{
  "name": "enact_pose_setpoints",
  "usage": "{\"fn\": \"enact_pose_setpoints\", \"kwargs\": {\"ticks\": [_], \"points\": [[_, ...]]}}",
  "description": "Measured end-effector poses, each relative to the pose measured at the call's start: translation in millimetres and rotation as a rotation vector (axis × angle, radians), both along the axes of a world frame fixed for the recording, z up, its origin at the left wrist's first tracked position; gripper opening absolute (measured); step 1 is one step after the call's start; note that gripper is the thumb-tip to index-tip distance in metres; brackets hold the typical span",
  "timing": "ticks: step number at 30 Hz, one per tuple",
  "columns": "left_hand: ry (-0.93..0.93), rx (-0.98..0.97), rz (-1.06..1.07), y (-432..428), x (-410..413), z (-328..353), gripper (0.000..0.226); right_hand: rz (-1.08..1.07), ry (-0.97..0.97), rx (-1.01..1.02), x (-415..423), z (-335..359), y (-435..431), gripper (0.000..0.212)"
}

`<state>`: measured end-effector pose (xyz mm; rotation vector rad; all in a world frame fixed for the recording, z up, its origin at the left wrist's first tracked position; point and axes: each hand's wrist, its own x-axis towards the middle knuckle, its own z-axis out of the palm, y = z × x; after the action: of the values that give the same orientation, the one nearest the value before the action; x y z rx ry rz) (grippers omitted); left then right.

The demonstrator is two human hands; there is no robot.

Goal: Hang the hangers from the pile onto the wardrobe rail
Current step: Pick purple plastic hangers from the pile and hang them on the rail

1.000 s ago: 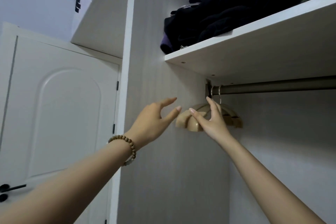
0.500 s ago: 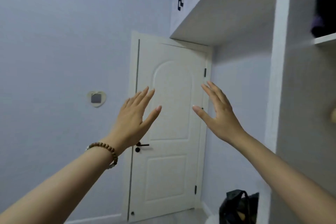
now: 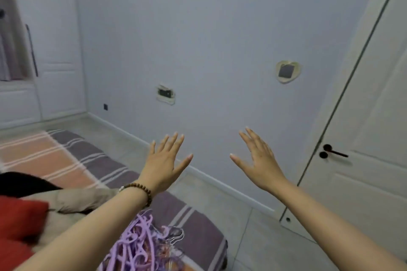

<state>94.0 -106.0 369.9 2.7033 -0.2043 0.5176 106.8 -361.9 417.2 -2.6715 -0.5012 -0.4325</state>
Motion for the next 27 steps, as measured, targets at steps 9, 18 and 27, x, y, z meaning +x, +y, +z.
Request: {"fn": "enact_pose_setpoints", "kwargs": {"ticks": [9,18,27], "points": [[0.406,-0.033,0.366,93,4,-204,0.088,0.286,0.344,-0.062,92,-223,127,0.075],[0.643,-0.183,0.592,121,-26,-375,0.07,0.488,0.681,-0.111,87,-424,189,0.077],[0.79,-0.411,0.774,134,-44,-490,0.084,0.514,0.925,-0.063,70,-549,221,0.065]]}}
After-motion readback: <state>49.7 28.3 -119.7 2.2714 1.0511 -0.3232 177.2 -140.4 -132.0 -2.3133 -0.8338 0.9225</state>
